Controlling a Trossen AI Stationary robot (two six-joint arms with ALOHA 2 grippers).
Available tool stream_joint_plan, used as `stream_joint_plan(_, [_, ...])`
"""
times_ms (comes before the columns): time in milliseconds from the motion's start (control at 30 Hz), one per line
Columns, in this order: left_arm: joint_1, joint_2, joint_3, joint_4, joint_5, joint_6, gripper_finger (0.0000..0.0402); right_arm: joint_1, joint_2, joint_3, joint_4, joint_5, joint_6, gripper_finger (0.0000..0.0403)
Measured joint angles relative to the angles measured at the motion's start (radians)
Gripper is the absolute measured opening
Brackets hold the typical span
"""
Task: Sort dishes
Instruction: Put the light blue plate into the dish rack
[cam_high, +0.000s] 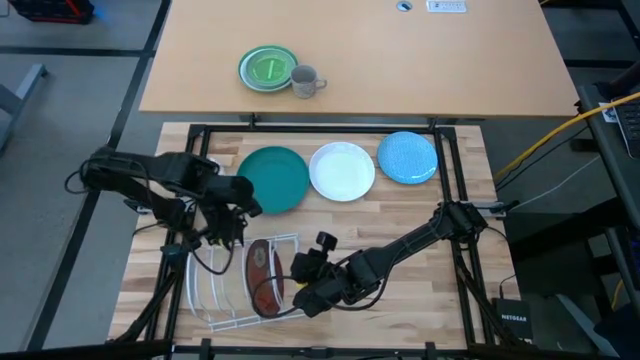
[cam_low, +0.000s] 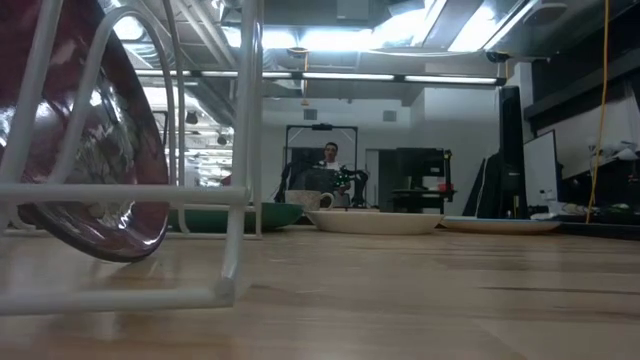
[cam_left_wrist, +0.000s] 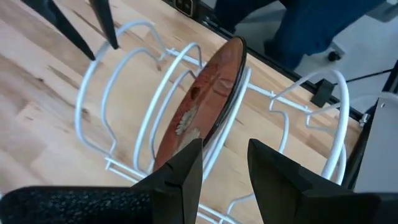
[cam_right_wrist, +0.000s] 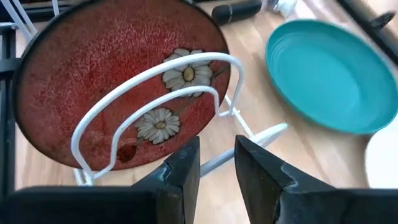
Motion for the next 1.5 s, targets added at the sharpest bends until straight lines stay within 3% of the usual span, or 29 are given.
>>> stream_joint_plan(300, [0.000,-0.084,0.000,-0.001,-0.001,-0.072,0.0118,0.000,0.000,0.085,-0.031,0.029,-0.087,0.0103])
stream_joint_plan(567, [0.000,-0.124,0.000,-0.002,-0.001,-0.127,0.0117,0.000,-0.003,0.223,-0.422,0.068,-0.053,0.0103])
stream_joint_plan(700, [0.000,-0.125,0.000,-0.002,-0.002,-0.125,0.0117,-0.012,-0.051,0.205,-0.633,0.081,0.006,0.0103])
stream_joint_plan(833, [0.000,-0.124,0.000,-0.001,-0.007,-0.125,0.0117,-0.057,-0.081,0.181,-0.637,0.088,-0.079,0.0103])
stream_joint_plan(1300, [0.000,-0.123,-0.002,-0.002,-0.037,-0.125,0.0117,-0.406,-0.184,0.157,-0.644,-0.020,-0.522,0.0103])
stream_joint_plan(1500, [0.000,-0.123,-0.002,-0.002,-0.094,-0.125,0.0117,-0.644,-0.306,-0.032,-0.645,-0.119,-0.588,0.0103])
